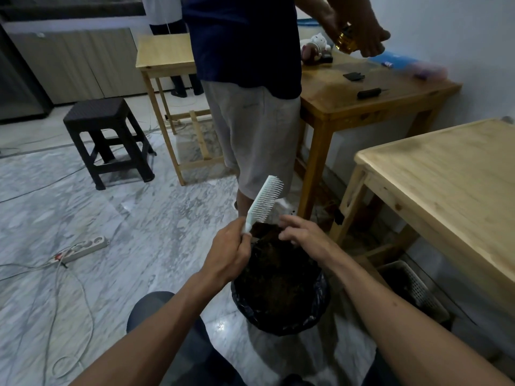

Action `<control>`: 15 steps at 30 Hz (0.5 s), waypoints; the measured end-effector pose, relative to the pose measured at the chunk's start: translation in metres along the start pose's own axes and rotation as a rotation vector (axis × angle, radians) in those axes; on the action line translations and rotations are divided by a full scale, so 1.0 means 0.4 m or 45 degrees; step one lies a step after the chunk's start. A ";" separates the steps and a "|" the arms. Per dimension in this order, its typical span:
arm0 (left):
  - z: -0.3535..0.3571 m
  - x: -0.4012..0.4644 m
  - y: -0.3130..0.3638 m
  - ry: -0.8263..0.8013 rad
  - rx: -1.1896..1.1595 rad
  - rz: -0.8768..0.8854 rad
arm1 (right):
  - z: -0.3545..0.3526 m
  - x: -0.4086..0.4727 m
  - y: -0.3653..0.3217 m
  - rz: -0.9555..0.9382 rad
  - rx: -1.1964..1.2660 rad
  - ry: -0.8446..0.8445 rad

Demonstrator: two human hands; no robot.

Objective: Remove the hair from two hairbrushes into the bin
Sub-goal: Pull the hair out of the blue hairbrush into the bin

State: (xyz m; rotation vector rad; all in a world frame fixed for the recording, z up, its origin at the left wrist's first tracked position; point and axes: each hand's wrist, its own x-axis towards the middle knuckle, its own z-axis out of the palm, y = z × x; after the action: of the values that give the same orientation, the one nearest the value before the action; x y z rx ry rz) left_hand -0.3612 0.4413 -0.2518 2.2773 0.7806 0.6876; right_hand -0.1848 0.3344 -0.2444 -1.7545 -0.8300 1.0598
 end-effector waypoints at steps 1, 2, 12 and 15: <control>0.002 -0.002 0.003 -0.027 -0.030 0.009 | 0.004 -0.002 -0.009 -0.014 0.095 -0.023; 0.003 -0.004 0.005 -0.060 -0.057 0.010 | 0.008 -0.004 -0.017 -0.029 0.156 -0.053; -0.014 -0.008 -0.002 -0.088 -0.296 -0.237 | -0.014 0.013 0.040 -0.033 0.151 0.302; -0.018 -0.009 0.004 -0.109 -0.414 -0.289 | -0.035 0.009 0.037 0.026 0.167 0.337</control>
State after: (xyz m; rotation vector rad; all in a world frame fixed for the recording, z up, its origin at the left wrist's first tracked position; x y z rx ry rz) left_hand -0.3677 0.4409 -0.2467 1.8790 0.8065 0.5617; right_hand -0.1694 0.3269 -0.2559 -1.7474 -0.5671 0.8514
